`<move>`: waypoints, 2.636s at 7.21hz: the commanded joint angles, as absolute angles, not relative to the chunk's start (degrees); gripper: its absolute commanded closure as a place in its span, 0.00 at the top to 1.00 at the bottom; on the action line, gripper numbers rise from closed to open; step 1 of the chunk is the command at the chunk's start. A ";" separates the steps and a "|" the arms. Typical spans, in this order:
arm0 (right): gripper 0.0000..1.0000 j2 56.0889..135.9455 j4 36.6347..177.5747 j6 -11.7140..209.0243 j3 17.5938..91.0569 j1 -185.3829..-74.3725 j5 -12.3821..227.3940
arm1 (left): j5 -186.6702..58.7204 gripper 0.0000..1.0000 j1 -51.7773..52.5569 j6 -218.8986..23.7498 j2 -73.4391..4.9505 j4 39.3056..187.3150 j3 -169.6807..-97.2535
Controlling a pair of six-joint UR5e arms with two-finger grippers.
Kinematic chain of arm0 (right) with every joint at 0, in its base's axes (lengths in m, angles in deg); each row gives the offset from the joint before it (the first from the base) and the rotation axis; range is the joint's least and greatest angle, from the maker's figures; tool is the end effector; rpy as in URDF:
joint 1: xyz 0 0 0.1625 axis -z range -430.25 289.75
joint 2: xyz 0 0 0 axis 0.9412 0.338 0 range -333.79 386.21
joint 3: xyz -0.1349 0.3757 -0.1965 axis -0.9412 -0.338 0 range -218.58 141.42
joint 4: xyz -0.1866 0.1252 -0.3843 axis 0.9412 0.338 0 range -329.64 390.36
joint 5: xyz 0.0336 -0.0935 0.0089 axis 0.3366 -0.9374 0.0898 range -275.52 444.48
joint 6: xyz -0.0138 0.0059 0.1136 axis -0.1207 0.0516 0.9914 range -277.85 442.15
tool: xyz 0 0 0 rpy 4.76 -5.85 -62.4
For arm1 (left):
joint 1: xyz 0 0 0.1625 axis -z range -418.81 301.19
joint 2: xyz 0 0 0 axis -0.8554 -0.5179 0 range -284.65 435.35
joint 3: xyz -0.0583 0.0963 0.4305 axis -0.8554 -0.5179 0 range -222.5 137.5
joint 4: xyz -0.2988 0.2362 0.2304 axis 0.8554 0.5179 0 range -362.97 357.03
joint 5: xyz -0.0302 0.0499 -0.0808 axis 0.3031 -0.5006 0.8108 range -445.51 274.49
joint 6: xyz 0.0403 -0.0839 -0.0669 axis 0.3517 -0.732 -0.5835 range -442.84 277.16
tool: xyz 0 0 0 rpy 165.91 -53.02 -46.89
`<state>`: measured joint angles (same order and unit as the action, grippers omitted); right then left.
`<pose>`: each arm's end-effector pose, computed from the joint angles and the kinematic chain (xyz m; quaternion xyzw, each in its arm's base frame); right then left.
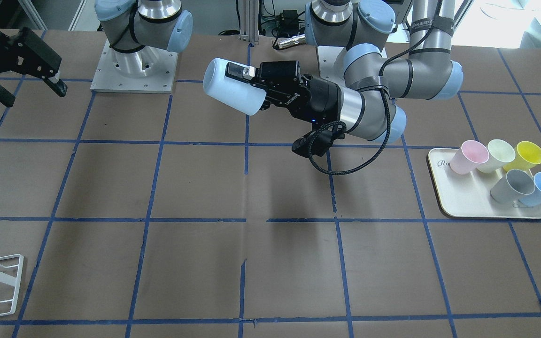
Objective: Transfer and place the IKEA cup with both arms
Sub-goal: 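Swing the blue cup toward the tray with the left gripper while the right arm withdraws, then lower the blue cup onto the white tray with the left gripper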
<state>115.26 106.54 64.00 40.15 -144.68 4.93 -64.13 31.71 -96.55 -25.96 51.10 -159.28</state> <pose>0.0094 -0.5403 0.5649 -0.0197 0.9952 0.0027 0.0959 -0.2447 -0.5205 0.3748 0.0802 -0.5580 -0.1128 0.8182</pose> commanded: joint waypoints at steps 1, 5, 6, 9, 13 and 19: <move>1.00 114.10 107.52 68.95 40.34 -147.13 -2.76 | -72.81 0.00 27.44 -109.95 -25.90 41.89 -159.04; 1.00 107.78 118.68 90.11 40.69 -161.10 -6.40 | -96.48 0.00 24.95 -118.00 -27.39 39.82 -147.12; 1.00 108.03 119.47 91.37 42.00 -162.69 -7.09 | -100.93 0.00 24.95 -117.91 -27.13 42.18 -145.61; 1.00 108.30 122.29 94.17 43.07 -162.97 -7.36 | -113.25 0.00 24.87 -118.00 -27.39 43.35 -141.83; 1.00 108.21 126.33 94.45 43.42 -162.97 -7.89 | -135.98 0.00 25.48 -113.99 -26.69 54.21 -138.92; 1.00 108.21 126.25 93.67 43.60 -162.97 -8.06 | -174.76 0.00 23.20 -79.37 -24.67 80.09 -136.71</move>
